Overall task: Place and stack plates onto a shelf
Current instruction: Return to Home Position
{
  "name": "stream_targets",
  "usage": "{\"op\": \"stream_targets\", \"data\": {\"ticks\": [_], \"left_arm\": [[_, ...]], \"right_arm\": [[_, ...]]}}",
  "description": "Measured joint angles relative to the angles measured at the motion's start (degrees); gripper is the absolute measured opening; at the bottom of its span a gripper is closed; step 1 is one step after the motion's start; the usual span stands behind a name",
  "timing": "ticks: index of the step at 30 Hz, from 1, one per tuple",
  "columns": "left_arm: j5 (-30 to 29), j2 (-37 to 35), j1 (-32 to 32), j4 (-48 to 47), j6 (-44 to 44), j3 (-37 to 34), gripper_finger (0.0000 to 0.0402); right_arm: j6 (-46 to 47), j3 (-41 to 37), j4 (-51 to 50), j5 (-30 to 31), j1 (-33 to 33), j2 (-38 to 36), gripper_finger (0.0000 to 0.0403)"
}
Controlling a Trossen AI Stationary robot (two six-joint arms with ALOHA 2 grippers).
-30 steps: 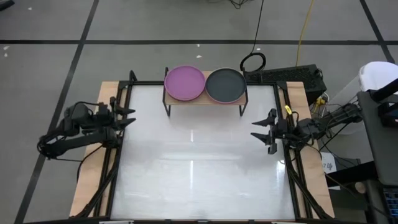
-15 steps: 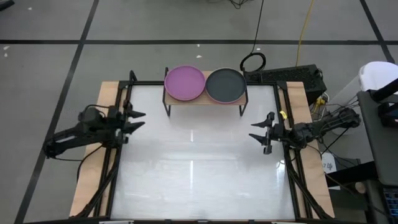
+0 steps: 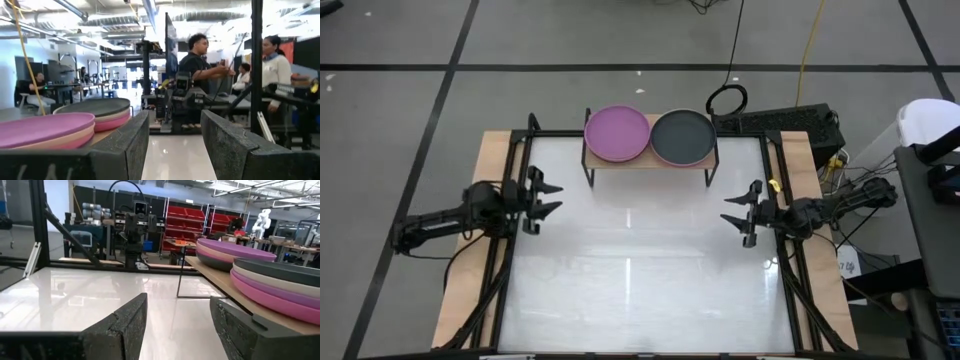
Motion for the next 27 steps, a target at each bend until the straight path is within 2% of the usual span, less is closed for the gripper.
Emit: {"op": "stream_targets", "data": {"ticks": [12, 27], "left_arm": [[0.0, 0.07, -0.87, -6.94, 3.65, 0.0, 0.0184], [-0.02, 0.07, -0.87, -7.03, 3.59, 0.0, 0.0184]], "right_arm": [[0.09, -0.11, -4.62, 2.02, 0.0, 0.0, 0.0196], [1.25, -0.17, -7.27, 1.97, 0.0, 0.0, 0.0196]]}}
